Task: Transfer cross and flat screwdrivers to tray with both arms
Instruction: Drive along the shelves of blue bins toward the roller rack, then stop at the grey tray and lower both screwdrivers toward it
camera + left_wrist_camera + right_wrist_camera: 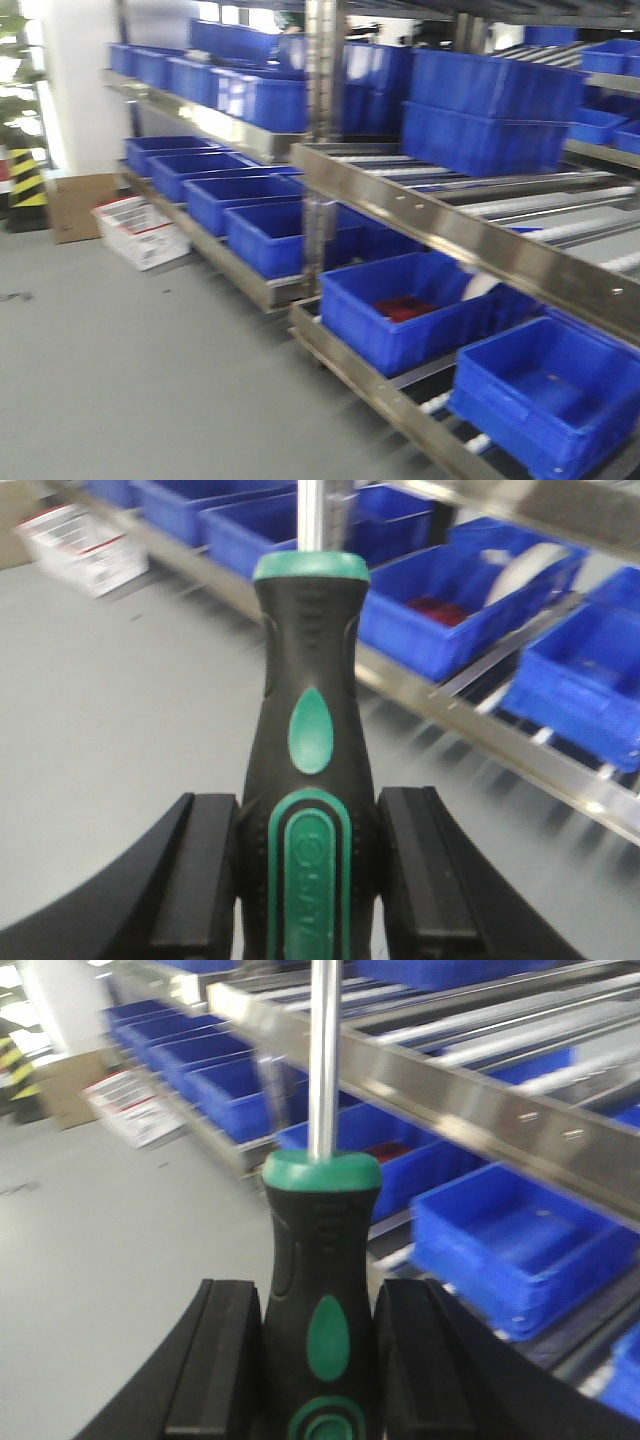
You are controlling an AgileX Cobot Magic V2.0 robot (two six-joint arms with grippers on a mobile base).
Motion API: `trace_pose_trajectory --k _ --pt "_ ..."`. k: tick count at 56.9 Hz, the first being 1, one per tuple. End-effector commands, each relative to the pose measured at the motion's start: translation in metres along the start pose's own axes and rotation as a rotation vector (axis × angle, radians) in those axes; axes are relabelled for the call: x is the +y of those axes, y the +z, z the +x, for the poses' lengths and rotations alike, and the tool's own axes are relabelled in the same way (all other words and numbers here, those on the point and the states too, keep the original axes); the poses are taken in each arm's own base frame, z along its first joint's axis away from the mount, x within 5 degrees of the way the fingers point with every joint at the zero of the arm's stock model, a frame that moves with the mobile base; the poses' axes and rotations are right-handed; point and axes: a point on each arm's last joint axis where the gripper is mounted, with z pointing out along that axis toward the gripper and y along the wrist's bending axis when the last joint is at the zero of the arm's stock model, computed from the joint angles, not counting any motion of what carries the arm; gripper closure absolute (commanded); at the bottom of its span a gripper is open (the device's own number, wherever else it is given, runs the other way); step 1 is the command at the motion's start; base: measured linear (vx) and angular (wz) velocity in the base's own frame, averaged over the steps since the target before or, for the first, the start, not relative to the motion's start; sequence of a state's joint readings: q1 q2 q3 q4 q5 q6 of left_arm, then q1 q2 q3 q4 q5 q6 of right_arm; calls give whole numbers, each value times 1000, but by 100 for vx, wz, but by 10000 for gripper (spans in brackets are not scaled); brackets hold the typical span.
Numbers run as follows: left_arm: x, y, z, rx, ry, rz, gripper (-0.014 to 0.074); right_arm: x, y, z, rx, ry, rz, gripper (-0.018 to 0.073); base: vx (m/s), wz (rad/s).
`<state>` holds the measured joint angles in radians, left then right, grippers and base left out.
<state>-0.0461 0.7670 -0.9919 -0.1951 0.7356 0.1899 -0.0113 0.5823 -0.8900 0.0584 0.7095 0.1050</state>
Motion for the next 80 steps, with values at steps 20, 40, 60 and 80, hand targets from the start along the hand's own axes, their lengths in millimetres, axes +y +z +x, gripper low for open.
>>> trace_pose_trajectory --k 20,40,60,80 --pt "0 -8 -16 -127 -16 -10 597 2 -5 -16 -116 -4 -12 568 42 -71" --pt "0 -8 -16 -128 -16 -10 597 2 -5 -16 -116 -4 -12 568 29 -70" --pt "0 -8 -16 -127 -16 -10 597 2 -5 -16 -116 -4 -12 568 22 -71" --pt "0 -8 -16 -127 -16 -10 597 2 -5 -16 -116 -4 -12 568 23 -24"
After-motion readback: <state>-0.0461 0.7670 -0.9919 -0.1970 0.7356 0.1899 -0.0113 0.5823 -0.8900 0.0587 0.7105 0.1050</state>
